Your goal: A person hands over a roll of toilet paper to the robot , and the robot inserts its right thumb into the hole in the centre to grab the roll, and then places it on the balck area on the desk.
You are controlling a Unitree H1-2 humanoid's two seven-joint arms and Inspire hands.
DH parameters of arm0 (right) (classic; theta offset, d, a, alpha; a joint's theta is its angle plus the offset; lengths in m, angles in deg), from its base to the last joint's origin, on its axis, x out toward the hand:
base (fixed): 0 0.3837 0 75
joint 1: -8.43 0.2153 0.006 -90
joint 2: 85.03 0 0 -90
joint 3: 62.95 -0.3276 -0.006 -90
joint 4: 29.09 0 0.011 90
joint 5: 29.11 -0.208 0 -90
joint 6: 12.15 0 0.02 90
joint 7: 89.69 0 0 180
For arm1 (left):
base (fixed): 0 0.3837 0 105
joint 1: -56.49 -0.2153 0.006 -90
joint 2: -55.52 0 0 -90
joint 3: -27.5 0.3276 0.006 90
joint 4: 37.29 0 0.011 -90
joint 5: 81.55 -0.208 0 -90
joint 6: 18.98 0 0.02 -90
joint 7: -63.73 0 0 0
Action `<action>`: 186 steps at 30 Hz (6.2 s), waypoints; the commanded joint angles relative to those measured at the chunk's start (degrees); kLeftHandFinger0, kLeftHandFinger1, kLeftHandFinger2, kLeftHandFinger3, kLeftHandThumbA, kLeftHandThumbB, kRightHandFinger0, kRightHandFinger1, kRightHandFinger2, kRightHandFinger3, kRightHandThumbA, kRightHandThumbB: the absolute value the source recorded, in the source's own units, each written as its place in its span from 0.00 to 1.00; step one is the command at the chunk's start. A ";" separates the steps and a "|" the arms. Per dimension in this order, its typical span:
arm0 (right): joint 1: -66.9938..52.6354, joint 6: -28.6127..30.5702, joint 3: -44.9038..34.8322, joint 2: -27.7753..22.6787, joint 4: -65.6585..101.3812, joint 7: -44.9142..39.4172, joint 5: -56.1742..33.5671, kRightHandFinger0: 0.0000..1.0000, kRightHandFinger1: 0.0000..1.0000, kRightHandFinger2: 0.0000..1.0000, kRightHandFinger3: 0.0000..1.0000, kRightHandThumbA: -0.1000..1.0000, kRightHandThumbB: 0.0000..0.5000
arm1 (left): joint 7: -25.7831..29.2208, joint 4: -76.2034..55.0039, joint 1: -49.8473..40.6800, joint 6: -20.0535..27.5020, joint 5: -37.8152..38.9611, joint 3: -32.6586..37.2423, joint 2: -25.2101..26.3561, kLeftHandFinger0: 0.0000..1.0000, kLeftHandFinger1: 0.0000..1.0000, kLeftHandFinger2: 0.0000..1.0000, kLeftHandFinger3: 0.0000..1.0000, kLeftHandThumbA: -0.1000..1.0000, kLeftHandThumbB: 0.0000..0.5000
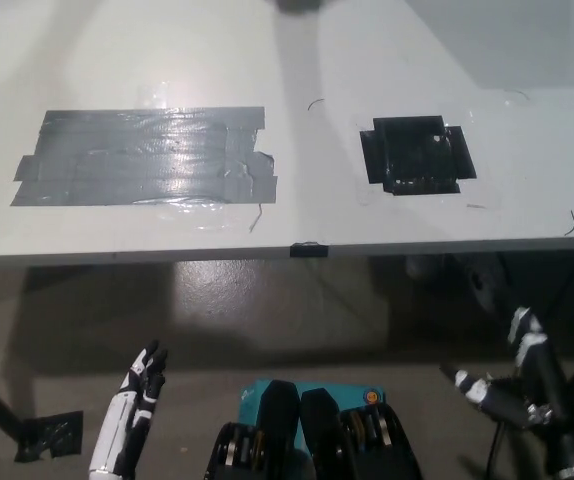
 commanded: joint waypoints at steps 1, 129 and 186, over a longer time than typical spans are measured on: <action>1.70 -3.79 -2.11 -3.95 12.83 -2.32 -3.91 1.00 1.00 1.00 1.00 0.95 0.65 | -0.45 -1.70 1.51 0.80 0.72 -0.60 0.67 1.00 1.00 1.00 1.00 1.00 0.47; 70.35 -33.33 -19.41 3.24 -75.01 -15.58 -12.01 0.00 0.46 0.98 1.00 0.00 0.34 | -2.61 -2.12 4.83 -0.89 -1.32 1.80 1.99 1.00 1.00 1.00 1.00 1.00 0.56; 72.67 -29.12 5.97 -14.92 -66.90 -21.76 4.47 0.21 0.70 1.00 1.00 0.00 0.15 | -2.63 -1.33 5.42 -0.37 -1.52 1.46 2.50 1.00 1.00 1.00 1.00 1.00 0.57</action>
